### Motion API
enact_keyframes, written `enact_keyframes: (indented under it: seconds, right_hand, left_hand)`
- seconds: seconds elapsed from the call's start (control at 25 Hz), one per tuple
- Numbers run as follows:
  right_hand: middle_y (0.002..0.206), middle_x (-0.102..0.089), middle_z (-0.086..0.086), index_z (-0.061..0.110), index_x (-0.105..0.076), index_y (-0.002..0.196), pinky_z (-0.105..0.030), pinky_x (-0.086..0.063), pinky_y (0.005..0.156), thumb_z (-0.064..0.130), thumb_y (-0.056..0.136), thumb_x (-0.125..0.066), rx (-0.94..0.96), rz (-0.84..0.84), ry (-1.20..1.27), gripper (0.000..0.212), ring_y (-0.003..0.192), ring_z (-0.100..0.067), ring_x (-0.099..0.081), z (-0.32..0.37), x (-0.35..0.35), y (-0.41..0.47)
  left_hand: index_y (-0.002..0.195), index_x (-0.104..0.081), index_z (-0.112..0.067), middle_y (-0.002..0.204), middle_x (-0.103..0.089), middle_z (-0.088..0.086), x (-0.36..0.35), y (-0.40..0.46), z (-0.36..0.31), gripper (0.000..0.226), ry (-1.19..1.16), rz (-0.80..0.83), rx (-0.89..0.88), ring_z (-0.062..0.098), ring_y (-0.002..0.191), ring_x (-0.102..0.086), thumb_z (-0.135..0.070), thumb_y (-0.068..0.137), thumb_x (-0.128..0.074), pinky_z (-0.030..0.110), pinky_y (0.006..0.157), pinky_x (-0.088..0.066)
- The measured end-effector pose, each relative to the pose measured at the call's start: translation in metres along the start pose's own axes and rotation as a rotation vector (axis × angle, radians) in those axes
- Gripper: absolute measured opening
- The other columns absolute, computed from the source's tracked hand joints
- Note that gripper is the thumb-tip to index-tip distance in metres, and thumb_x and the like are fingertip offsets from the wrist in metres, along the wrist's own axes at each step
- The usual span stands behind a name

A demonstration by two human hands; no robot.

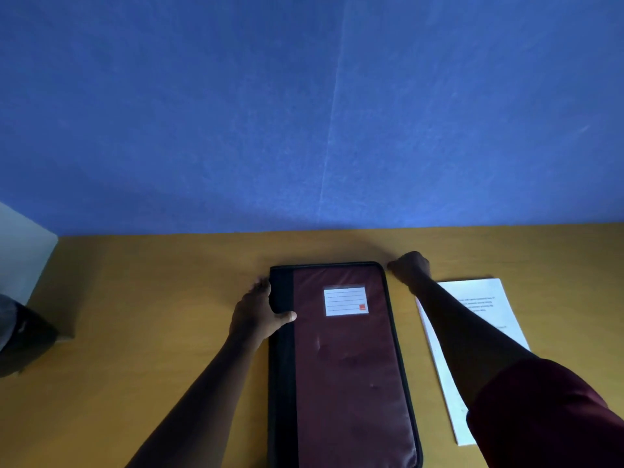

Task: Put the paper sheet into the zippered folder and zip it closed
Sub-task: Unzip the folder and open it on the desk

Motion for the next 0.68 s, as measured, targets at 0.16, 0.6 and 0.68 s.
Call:
enact_keyframes:
  seconds: [0.16, 0.6, 0.68]
  right_hand:
    - [0.108, -0.070, -0.011, 0.009, -0.071, 0.105, -0.031, -0.051, 0.080, 0.007, 0.080, -0.074, 0.369, 0.031, -0.105, 0.025, 0.102, -0.031, -0.065, 0.013, 0.003, -0.007]
    - [0.101, -0.062, -0.008, 0.010, -0.067, 0.101, -0.037, -0.055, 0.066, 0.003, 0.092, -0.053, 0.566, -0.055, -0.333, 0.018, 0.087, -0.030, -0.063, 0.027, -0.013, -0.024]
    - [0.099, -0.063, -0.007, 0.010, -0.065, 0.102, -0.037, -0.055, 0.064, 0.001, 0.091, -0.053, 0.542, -0.062, -0.322, 0.019, 0.083, -0.029, -0.063, 0.023, -0.014, -0.029]
  left_hand:
    - [0.158, -0.009, -0.016, 0.166, -0.010, 0.004, -0.001, 0.000, 0.000, 0.113, 0.004, 0.004, -0.005, 0.026, 0.148, -0.028, -0.065, 0.077, -0.070, 0.040, 0.115, -0.036]
    - [0.158, -0.007, -0.017, 0.166, -0.008, 0.004, -0.003, -0.002, -0.003, 0.110, -0.004, 0.013, 0.004, 0.026, 0.149, -0.026, -0.062, 0.079, -0.069, 0.041, 0.116, -0.034]
    - [0.159, -0.003, -0.016, 0.166, -0.003, 0.004, -0.006, -0.003, -0.004, 0.109, -0.007, 0.026, 0.012, 0.024, 0.151, -0.018, -0.060, 0.082, -0.067, 0.040, 0.119, -0.029]
Point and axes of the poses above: each hand's wrist, its own y-axis towards the middle knuckle, its own x-axis out of the back of the hand, z = x × y, the point moved 9 cm from there along y, towards the middle knuckle
